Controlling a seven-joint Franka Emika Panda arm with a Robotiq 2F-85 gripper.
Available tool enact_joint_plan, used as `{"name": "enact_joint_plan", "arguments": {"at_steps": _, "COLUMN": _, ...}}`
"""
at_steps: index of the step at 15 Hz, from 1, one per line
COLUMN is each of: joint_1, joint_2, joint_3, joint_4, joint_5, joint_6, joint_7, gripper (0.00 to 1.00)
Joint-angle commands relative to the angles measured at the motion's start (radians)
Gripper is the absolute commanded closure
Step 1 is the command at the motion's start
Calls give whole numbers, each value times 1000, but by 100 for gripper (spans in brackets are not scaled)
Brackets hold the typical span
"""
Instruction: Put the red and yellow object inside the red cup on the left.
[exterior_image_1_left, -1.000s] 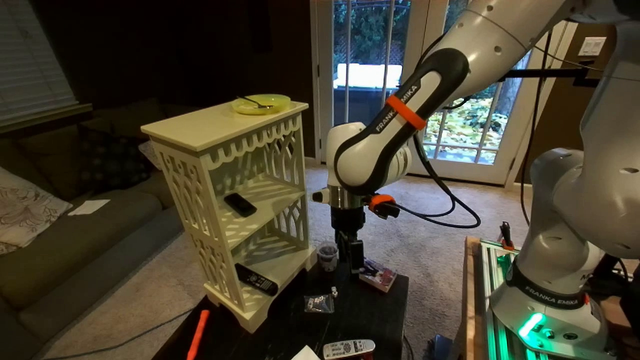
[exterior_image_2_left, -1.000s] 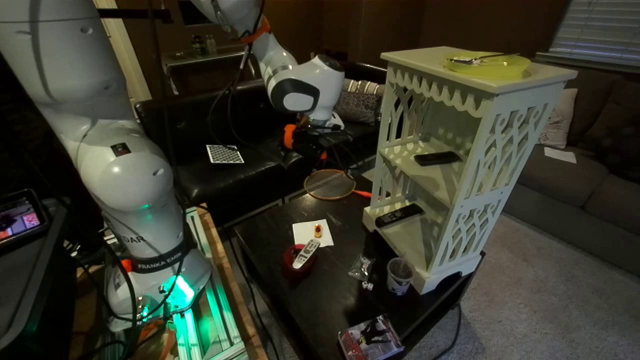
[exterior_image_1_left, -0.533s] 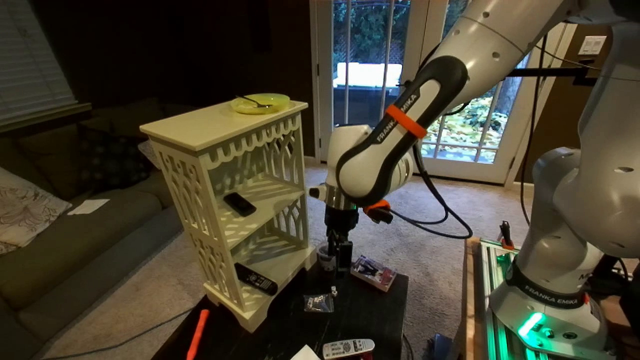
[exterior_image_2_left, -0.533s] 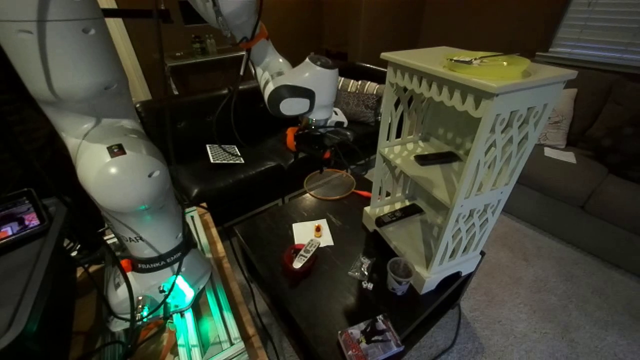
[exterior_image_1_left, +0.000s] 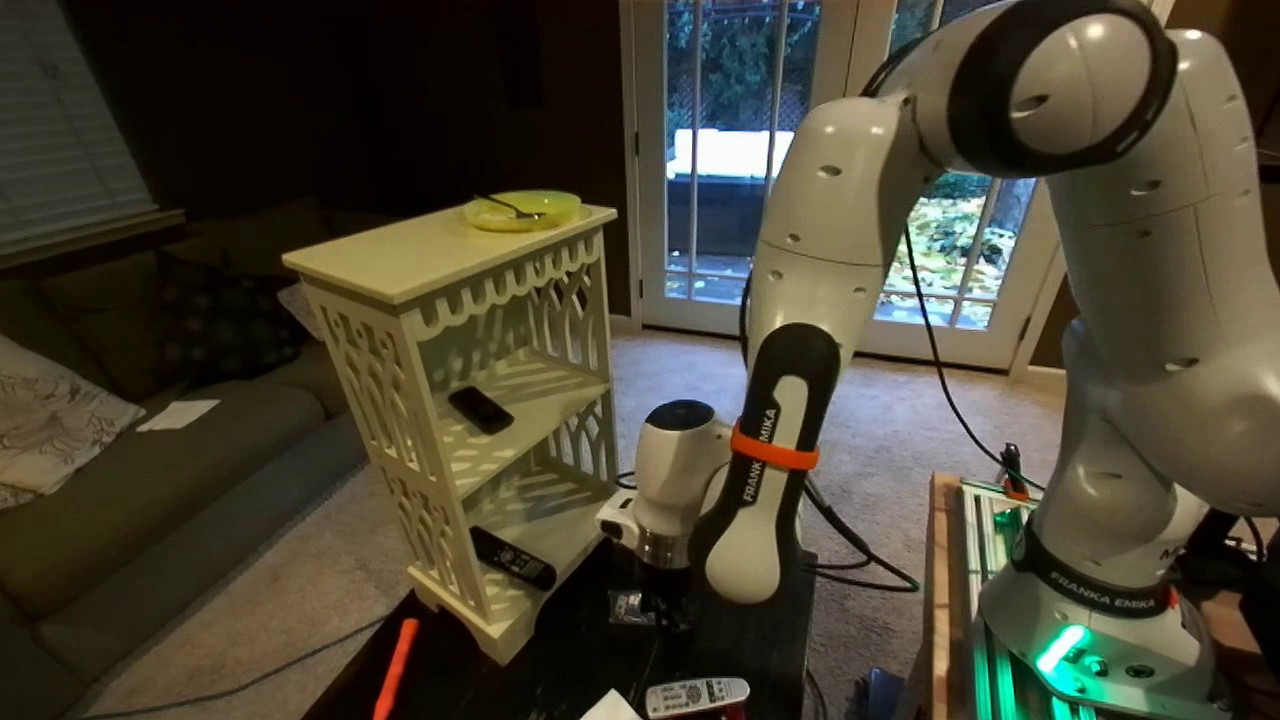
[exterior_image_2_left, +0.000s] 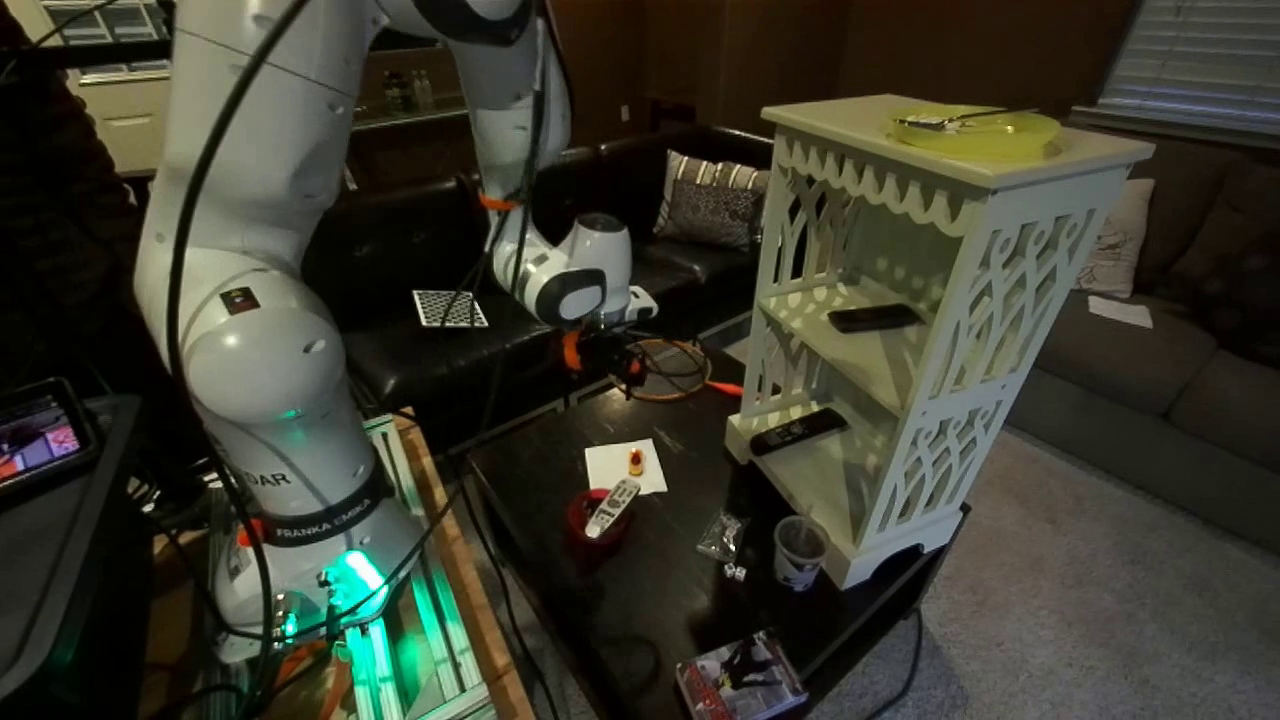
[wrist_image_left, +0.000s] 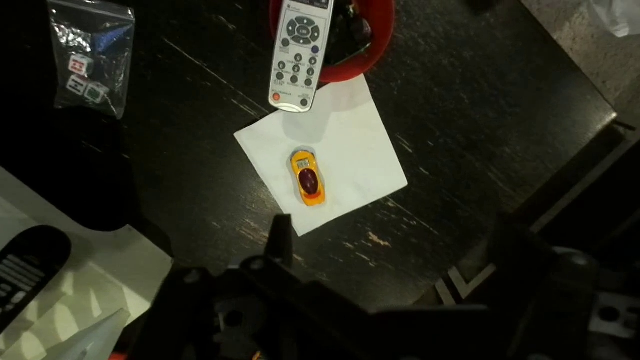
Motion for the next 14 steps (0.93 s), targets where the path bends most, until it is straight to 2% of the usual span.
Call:
{"name": "enact_joint_plan", "arguments": {"at_steps": 1, "joint_1": 59, "joint_2": 247, "joint_3": -81, "joint_4": 224, "joint_5": -222, "joint_6": -30, "joint_7": 156, "gripper": 0}}
{"name": "enact_joint_plan", "arguments": {"at_steps": 4, "joint_1": 4, "joint_2": 396, "joint_3": -39, "joint_4": 405, "joint_5": -307, "joint_6": -133, "joint_7": 189, "gripper": 0}}
{"name": "enact_joint_plan", "arguments": {"at_steps": 8, "joint_1": -96, "joint_2": 559, "joint_3": 69, "joint_4": 617, "joint_5": -310, "joint_6": -291, "joint_7": 165, "gripper": 0}}
{"name": "enact_joint_plan", "arguments": {"at_steps": 9, "joint_1": -65, "joint_2": 483, "joint_3": 33, "joint_4": 504, "joint_5": -330, "joint_6": -216, "joint_7": 195, "gripper": 0}}
{"name": "enact_joint_plan", "arguments": {"at_steps": 12, "joint_1": -100, "joint_2": 550, "joint_3": 66, "joint_4": 591, "joint_5": -322, "joint_6": -263, "joint_7": 184, "gripper": 0}}
{"name": "enact_joint_plan", "arguments": {"at_steps": 14, "joint_1": -118, "joint_2": 589, "joint_3": 83, "joint_4": 620, "joint_5": -318, "joint_6": -235, "joint_7": 172, "gripper": 0}}
